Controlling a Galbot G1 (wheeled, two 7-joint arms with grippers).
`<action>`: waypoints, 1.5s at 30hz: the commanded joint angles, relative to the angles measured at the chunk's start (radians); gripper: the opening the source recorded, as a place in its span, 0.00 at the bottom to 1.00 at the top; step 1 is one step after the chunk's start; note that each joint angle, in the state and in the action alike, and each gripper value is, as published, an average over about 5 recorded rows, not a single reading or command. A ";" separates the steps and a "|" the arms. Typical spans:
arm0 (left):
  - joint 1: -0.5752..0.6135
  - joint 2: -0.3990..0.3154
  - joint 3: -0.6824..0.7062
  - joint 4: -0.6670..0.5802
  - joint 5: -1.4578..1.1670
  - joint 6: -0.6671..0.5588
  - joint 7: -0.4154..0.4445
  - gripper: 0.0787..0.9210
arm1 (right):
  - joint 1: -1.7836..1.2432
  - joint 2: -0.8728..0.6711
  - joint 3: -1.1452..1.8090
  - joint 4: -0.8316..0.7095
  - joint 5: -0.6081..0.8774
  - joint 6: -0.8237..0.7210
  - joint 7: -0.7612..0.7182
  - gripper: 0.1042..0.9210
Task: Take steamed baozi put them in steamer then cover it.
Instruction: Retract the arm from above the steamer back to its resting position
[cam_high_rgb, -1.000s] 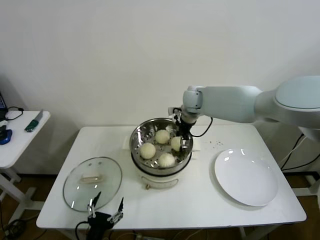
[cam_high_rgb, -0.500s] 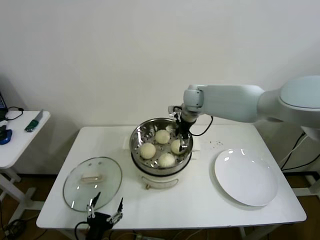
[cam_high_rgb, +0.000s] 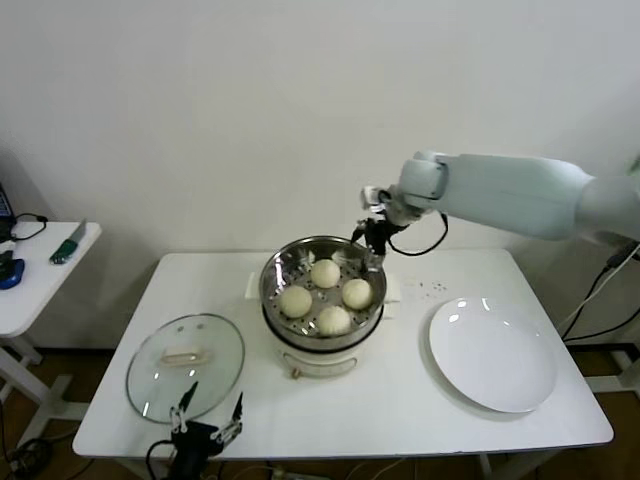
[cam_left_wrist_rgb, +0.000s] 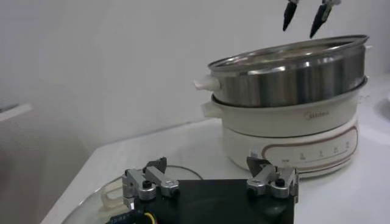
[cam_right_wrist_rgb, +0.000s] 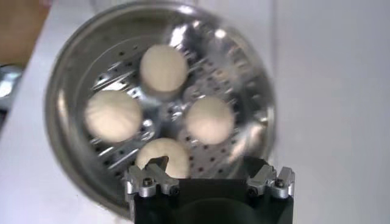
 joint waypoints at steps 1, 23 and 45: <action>-0.013 -0.010 -0.006 -0.010 -0.010 0.013 0.002 0.88 | -0.177 -0.343 0.262 0.161 -0.020 0.240 0.356 0.88; -0.049 -0.047 -0.046 -0.074 0.200 0.049 -0.056 0.88 | -1.524 -0.471 1.730 0.370 -0.261 0.272 0.477 0.88; -0.157 0.019 -0.145 0.080 1.313 0.065 -0.065 0.88 | -2.135 -0.022 2.339 0.446 -0.485 0.248 0.404 0.88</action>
